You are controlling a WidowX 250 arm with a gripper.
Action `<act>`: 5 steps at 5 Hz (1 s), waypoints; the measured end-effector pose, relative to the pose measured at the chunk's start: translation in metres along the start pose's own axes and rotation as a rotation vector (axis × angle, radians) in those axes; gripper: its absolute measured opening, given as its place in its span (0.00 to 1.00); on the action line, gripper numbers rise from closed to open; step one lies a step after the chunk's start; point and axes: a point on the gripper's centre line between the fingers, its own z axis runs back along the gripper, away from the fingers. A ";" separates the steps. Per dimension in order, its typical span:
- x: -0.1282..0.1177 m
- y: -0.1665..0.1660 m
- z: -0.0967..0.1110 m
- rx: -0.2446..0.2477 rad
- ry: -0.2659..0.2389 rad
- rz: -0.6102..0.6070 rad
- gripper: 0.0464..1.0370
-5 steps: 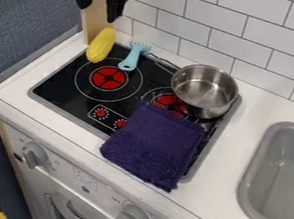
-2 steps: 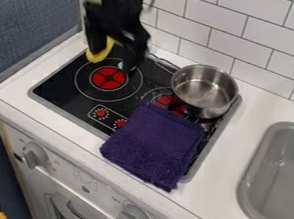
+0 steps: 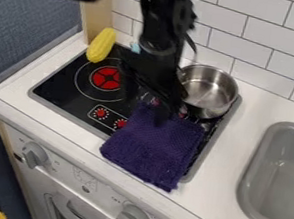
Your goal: Move the purple cloth to the bottom side of the right burner
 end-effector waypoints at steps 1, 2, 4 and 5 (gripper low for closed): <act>0.004 -0.016 -0.009 0.003 -0.019 -0.007 0.96; 0.006 -0.021 -0.020 -0.012 -0.017 0.019 0.96; 0.009 -0.002 -0.042 -0.022 -0.008 0.066 0.96; 0.018 0.008 -0.046 -0.016 -0.013 0.015 0.96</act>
